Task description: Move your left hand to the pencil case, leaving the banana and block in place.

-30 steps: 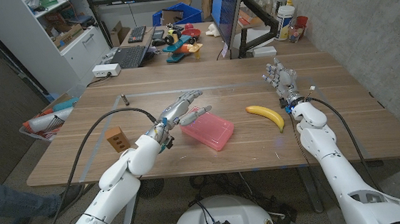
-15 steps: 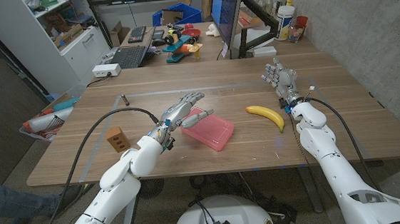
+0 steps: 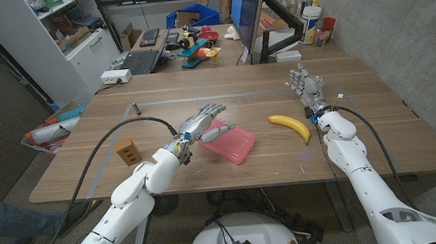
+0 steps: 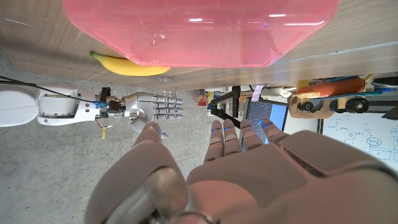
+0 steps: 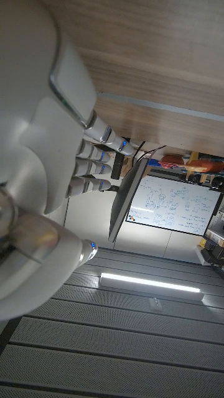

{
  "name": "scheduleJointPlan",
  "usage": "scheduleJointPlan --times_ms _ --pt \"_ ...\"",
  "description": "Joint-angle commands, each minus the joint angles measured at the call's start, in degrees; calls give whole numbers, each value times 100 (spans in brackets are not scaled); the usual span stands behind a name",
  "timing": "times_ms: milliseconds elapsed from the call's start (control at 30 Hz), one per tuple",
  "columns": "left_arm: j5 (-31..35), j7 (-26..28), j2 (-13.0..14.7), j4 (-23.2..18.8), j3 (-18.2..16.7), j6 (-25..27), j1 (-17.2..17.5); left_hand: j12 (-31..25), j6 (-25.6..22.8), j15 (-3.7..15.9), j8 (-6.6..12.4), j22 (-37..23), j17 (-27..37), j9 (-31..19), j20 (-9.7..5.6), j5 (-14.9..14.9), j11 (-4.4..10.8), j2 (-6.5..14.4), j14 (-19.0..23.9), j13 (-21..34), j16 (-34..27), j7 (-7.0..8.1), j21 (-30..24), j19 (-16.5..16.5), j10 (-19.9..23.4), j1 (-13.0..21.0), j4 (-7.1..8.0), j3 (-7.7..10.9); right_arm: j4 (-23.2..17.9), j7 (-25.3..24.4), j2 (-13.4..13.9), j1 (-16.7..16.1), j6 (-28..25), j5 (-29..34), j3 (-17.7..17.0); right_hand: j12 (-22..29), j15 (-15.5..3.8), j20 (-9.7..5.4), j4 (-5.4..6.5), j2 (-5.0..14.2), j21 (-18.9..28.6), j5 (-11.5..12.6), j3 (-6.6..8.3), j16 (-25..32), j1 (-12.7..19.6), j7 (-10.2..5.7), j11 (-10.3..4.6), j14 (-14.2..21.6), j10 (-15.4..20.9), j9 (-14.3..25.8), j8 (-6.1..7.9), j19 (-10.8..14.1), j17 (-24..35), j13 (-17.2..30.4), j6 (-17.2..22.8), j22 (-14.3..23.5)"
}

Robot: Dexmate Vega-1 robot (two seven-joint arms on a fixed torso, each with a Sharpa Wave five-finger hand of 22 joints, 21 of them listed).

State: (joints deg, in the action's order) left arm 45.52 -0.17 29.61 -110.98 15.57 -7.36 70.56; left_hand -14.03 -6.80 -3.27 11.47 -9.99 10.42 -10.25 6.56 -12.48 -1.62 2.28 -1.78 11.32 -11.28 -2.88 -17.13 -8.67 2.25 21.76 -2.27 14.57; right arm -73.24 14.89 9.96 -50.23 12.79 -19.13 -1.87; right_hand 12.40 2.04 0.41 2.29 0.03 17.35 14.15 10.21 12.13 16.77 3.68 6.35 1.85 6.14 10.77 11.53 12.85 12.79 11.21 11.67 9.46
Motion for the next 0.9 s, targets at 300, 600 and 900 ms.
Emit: scheduleJointPlan --times_ms 300,600,900 --pt "66 -242 98 57 215 138 -161 -80 -284 -24 74 -27 8 -26 -1 20 1 7 255 33 -89 39 5 223 239 43 -60 -9 89 5 -12 36 -21 31 6 2 5 9 -28 47 -25 22 -6 29 -8 -4 -14 42 67 13 -14 62 -2 18 77 22" --pt "20 -287 97 151 283 128 -233 -70 -332 -22 74 -28 9 -27 -1 19 2 7 262 35 -75 38 24 240 240 41 -69 -12 63 -11 -14 24 -21 53 1 -2 1 8 -29 52 -43 23 -9 29 -12 -5 -10 46 70 13 -14 73 -3 18 80 23" --pt "-23 -256 98 245 313 84 -278 -62 -357 -26 68 -29 10 -28 -4 19 11 7 286 36 -72 35 39 255 243 39 -77 -15 53 -42 -14 37 -58 85 16 -7 1 10 -32 53 -62 22 -14 28 -16 -10 -5 51 74 13 -17 84 -5 18 76 23"
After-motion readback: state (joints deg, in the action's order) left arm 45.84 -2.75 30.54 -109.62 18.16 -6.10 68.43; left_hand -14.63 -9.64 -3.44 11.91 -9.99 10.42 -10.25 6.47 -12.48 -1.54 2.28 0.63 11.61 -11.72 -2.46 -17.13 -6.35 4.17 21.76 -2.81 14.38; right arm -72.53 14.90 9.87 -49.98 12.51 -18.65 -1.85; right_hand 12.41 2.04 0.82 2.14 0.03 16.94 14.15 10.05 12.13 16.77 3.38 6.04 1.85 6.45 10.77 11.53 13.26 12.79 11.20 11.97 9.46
